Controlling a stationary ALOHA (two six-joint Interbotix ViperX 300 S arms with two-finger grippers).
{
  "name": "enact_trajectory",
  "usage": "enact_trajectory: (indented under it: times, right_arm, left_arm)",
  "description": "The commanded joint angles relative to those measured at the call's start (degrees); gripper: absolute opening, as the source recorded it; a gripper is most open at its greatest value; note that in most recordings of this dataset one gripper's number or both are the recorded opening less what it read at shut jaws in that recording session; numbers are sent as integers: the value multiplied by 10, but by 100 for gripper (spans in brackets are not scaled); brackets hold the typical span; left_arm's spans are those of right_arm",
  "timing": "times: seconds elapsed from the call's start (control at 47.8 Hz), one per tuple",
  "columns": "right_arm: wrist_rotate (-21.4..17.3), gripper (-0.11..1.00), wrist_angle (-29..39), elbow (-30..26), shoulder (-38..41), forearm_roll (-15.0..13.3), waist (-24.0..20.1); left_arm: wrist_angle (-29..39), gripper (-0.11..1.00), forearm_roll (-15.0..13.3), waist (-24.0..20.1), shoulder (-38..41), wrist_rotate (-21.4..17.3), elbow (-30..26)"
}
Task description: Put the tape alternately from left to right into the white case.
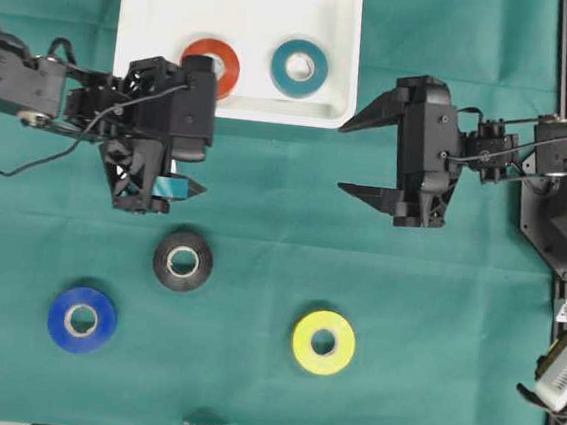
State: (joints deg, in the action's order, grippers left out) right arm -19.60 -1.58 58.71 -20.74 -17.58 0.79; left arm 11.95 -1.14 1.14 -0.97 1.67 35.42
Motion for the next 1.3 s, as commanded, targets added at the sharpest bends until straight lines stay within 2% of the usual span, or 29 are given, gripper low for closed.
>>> enact_trajectory:
  times: [0.0,0.314,0.753,0.982,1.275]
  right_arm:
    - [-1,66,-5,-13,2,2,-1]
    - [-1,66,-6,-18,15,2,-1]
    - [-10,66,-16,-23,19,1,-5]
    - [-28,66,-18,-48,55,2,-34]
    - [-30,66,-17,-104,117,2,-94]
  left_arm:
    - [-25,94,-1,2,-25,-2,6]
    - [-83,94,-1,2,-49,0,48]
    - [-86,94,-1,2,-50,0,49]
    - [-86,94,-1,2,-48,0,50]
    - [-86,94,-1,2,-49,0,50]
